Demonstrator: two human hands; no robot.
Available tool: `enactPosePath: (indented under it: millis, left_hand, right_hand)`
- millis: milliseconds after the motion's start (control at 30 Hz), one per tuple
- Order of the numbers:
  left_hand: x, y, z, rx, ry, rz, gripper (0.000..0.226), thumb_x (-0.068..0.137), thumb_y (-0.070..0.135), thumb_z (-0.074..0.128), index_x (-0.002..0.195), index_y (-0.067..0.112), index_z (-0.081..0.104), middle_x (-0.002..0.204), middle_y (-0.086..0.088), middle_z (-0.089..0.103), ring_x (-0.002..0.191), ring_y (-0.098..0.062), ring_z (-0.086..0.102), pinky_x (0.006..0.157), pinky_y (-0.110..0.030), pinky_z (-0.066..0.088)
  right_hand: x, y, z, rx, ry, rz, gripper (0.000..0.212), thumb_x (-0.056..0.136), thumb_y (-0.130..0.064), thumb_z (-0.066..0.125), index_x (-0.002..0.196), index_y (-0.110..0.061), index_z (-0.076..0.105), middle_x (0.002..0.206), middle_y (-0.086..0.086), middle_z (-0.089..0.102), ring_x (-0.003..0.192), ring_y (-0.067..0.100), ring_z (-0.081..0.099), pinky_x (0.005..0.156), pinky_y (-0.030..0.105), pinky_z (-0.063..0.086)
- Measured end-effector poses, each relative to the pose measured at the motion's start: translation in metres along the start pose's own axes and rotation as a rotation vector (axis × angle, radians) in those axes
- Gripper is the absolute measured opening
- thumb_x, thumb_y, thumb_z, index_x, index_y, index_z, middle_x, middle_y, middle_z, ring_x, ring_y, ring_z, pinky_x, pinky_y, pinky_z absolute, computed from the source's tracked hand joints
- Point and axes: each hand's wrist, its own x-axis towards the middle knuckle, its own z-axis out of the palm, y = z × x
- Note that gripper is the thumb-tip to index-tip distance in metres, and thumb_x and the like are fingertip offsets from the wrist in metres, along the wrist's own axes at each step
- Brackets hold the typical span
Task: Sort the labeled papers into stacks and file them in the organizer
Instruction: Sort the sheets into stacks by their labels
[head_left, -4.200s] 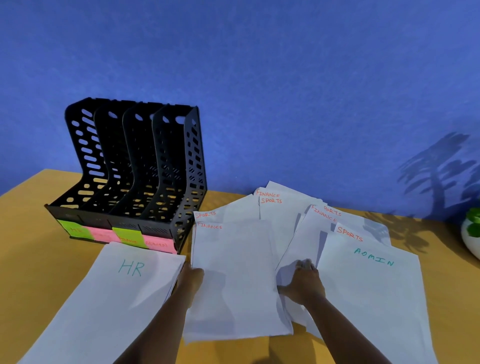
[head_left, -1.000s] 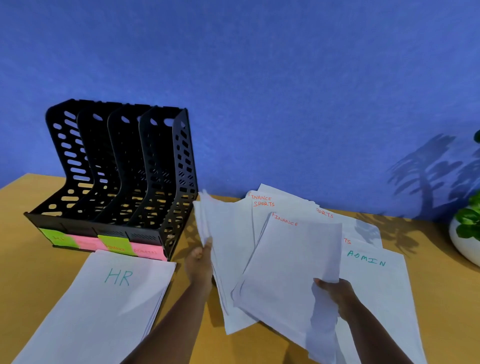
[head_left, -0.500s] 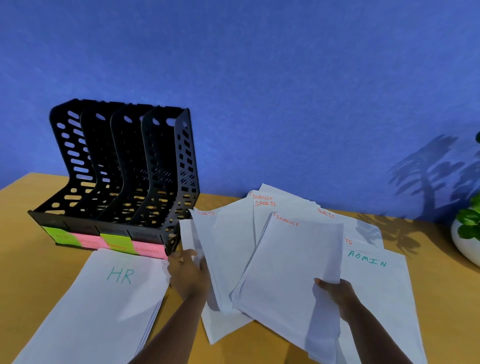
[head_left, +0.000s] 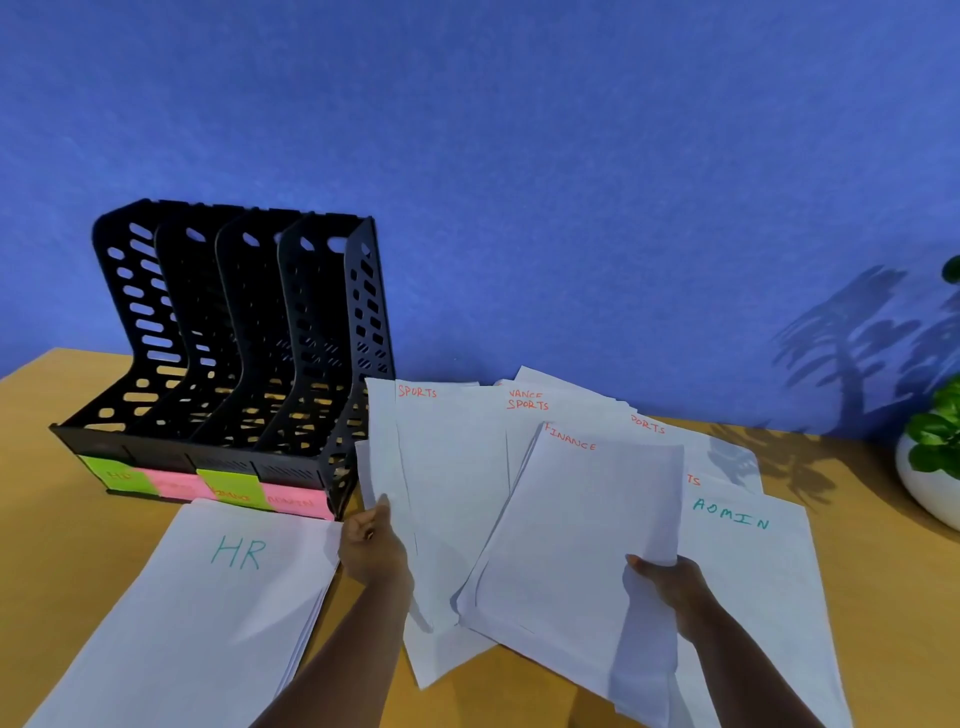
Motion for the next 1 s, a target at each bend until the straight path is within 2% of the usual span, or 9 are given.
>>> enactPosePath:
  millis: [67,200,400,567,633,733,800,867,1000]
  left_hand:
    - [0.004,0.001,0.001,0.016,0.042,0.053,0.016,0.091,0.016,0.056,0.078,0.006,0.053,0.078,-0.011,0.054,0.076,-0.024,0.05,0.062,-0.023,0.038]
    - [0.011,-0.005,0.002,0.083,0.045,0.11,0.021,0.096,0.015,0.046,0.101,-0.004,0.054,0.092,-0.027,0.057,0.087,-0.036,0.055,0.076,-0.039,0.042]
    - [0.014,-0.011,0.001,0.116,-0.027,0.148,0.021,0.096,0.012,0.044,0.108,-0.004,0.051,0.1,-0.024,0.06,0.1,-0.04,0.058,0.075,-0.035,0.041]
    - [0.0,-0.013,-0.001,0.523,-0.634,0.493,0.046,0.09,0.0,0.052,0.134,0.005,0.041,0.132,-0.013,0.055,0.12,-0.03,0.054,0.096,-0.03,0.045]
    - [-0.008,-0.016,0.001,0.663,-0.768,0.631,0.05,0.091,-0.001,0.049,0.138,0.013,0.039,0.137,-0.007,0.052,0.126,-0.025,0.051,0.105,-0.026,0.039]
    - [-0.015,-0.019,0.002,0.692,-0.879,0.597,0.055,0.093,0.0,0.047,0.14,0.024,0.035,0.14,0.004,0.045,0.134,-0.018,0.042,0.107,-0.008,0.027]
    - [-0.016,-0.019,0.002,0.705,-0.871,0.655,0.055,0.092,0.002,0.05,0.141,0.02,0.034,0.145,0.001,0.041,0.138,-0.019,0.036,0.111,-0.015,0.023]
    - [-0.012,-0.019,0.001,0.697,-0.819,0.667,0.059,0.09,-0.001,0.051,0.143,0.017,0.029,0.144,-0.01,0.044,0.134,-0.025,0.042,0.111,-0.031,0.033]
    - [-0.01,-0.008,-0.003,0.681,-0.461,0.506,0.073,0.087,-0.006,0.046,0.148,0.015,0.012,0.133,-0.025,0.05,0.111,-0.04,0.057,0.087,-0.045,0.052]
  right_hand:
    - [0.0,0.0,0.0,-0.01,0.005,-0.004,0.039,0.079,-0.005,0.071,0.108,0.018,0.058,0.099,0.027,0.062,0.087,0.032,0.055,0.076,0.038,0.041]
    - [-0.001,-0.001,0.001,-0.021,0.017,-0.015,0.039,0.079,-0.004,0.072,0.108,0.018,0.058,0.096,0.023,0.061,0.086,0.03,0.054,0.075,0.036,0.04]
    - [-0.003,-0.002,0.001,-0.027,0.02,-0.016,0.039,0.078,-0.005,0.072,0.108,0.017,0.058,0.112,0.032,0.062,0.089,0.031,0.055,0.078,0.038,0.041]
    - [-0.003,-0.003,0.001,-0.017,0.014,-0.003,0.039,0.078,-0.004,0.072,0.108,0.018,0.058,0.108,0.03,0.063,0.088,0.031,0.055,0.078,0.038,0.041]
    - [-0.004,-0.003,0.0,-0.009,0.004,0.003,0.04,0.078,-0.004,0.072,0.109,0.018,0.058,0.109,0.031,0.063,0.089,0.032,0.055,0.079,0.038,0.042]
    - [-0.006,-0.004,0.0,-0.01,0.005,-0.003,0.039,0.079,-0.004,0.071,0.109,0.017,0.058,0.113,0.033,0.062,0.09,0.032,0.055,0.08,0.039,0.042]
    - [-0.007,-0.004,0.0,-0.008,0.007,-0.004,0.038,0.079,-0.004,0.071,0.108,0.017,0.058,0.113,0.033,0.062,0.089,0.032,0.055,0.081,0.042,0.044]
    - [-0.008,-0.004,0.0,-0.009,0.01,-0.003,0.038,0.079,-0.004,0.071,0.107,0.017,0.059,0.112,0.033,0.062,0.088,0.032,0.055,0.079,0.042,0.044]
    - [-0.008,-0.004,0.001,-0.01,0.021,-0.003,0.039,0.078,-0.006,0.072,0.107,0.016,0.059,0.112,0.032,0.063,0.087,0.031,0.055,0.077,0.038,0.042]
